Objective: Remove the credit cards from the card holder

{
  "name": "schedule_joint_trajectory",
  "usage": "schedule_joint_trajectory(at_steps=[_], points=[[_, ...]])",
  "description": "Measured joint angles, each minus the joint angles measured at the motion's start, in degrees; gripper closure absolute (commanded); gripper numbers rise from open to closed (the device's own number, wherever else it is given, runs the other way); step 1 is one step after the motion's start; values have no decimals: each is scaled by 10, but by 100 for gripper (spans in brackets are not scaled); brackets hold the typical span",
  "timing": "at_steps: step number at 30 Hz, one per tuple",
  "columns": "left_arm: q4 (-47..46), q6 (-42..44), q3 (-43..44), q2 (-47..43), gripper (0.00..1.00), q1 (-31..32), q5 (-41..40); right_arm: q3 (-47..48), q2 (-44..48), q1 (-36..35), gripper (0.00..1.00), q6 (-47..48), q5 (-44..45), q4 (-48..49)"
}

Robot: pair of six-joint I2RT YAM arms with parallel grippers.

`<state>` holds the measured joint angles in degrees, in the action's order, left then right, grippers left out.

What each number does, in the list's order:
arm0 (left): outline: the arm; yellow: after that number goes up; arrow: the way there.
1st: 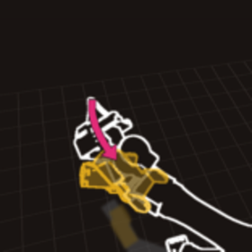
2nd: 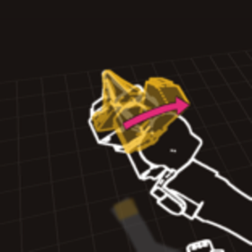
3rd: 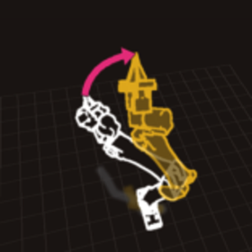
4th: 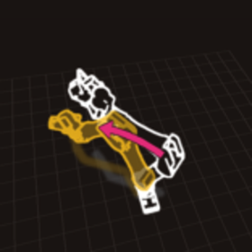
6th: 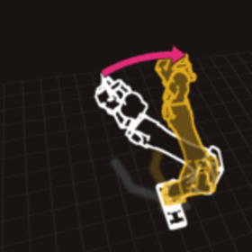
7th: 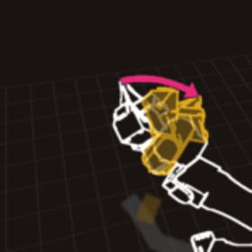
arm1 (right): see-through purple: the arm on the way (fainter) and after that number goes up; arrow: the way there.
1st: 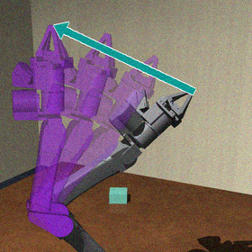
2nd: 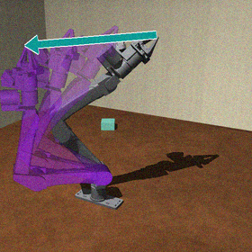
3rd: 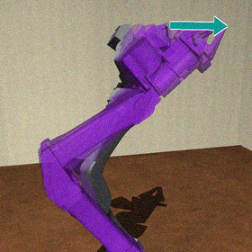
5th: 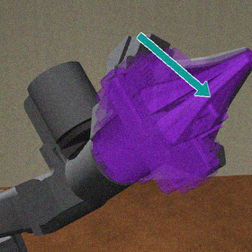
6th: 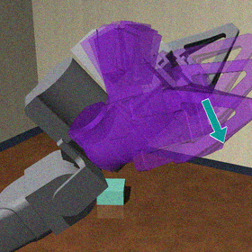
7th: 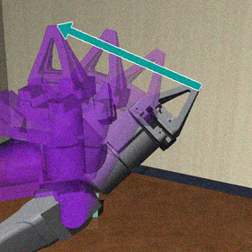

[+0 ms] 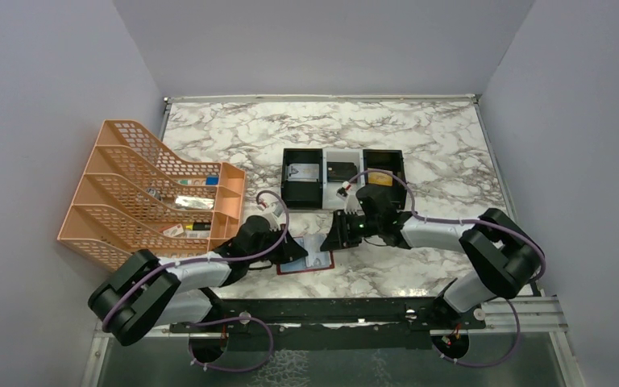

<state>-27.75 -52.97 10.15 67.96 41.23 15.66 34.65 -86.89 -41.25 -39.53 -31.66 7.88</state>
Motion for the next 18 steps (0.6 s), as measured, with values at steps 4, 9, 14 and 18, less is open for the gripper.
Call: schedule_joint_trajectory(at_steps=[4, 9, 14, 18], points=[[-5, 36, 20, 36, 100, -10, 30, -3, -18, 4, 69, 4, -12, 9], [-13, 59, 21, 40, 100, -27, 53, -8, -19, 28, 64, 16, -25, 20], [-19, 71, 21, 41, 100, -34, 70, -7, -32, 39, 64, 35, -51, 40], [-26, 74, 21, 45, 100, -34, 75, 0, -59, 39, 64, 44, -69, 47]])
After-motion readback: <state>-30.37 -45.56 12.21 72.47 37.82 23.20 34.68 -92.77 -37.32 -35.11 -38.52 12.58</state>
